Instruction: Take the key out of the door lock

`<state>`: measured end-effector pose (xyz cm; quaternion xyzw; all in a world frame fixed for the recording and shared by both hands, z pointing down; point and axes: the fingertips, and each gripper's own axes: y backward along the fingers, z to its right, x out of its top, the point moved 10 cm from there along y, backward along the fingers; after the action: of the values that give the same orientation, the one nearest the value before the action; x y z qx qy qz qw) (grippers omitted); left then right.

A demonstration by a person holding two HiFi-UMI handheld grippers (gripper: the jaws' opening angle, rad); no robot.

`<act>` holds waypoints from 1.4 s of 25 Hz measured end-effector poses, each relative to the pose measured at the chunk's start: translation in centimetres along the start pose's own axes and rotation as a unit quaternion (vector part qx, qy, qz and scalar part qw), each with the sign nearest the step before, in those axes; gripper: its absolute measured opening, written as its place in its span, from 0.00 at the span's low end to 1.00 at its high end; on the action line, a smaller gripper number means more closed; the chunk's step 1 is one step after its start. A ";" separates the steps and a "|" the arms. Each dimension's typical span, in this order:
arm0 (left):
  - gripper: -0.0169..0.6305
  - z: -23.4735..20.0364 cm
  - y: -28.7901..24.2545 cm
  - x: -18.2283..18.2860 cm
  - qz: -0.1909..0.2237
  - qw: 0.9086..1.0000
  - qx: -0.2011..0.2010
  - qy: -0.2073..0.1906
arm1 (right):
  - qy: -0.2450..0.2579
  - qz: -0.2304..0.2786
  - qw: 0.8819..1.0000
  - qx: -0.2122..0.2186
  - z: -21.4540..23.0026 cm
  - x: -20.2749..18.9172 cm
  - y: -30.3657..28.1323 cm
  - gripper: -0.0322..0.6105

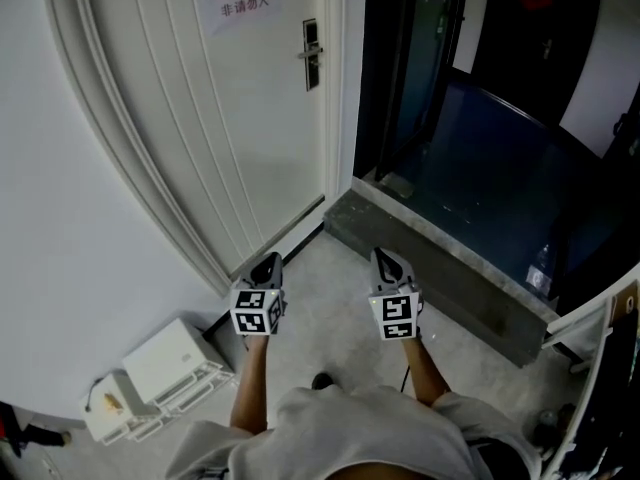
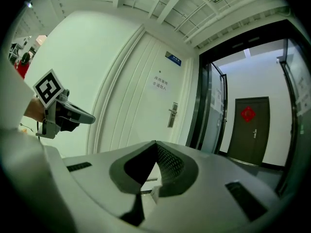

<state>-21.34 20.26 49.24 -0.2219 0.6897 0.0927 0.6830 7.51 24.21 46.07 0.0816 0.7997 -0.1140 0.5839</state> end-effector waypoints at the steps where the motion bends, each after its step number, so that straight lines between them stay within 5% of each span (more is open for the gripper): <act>1: 0.05 -0.8 -1.1 0.1 -0.001 1.000 -0.002 0.000 | 0.000 0.000 1.000 -0.002 0.1 0.1 -1.3 0.09; 21: 0.05 -5.6 -14.3 -0.1 -0.031 0.999 -0.030 -0.003 | -0.020 -0.034 0.999 -0.021 3.1 -3.8 -12.9 0.09; 35: 0.05 -9.8 -30.7 2.7 -0.033 0.999 -0.009 -0.001 | -0.018 -0.018 1.000 0.005 10.7 -4.6 -29.5 0.09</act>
<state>-16.82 -11.66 52.46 -0.2505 0.6806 0.0763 0.6842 10.95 -7.10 49.93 0.0681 0.7900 -0.1296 0.5954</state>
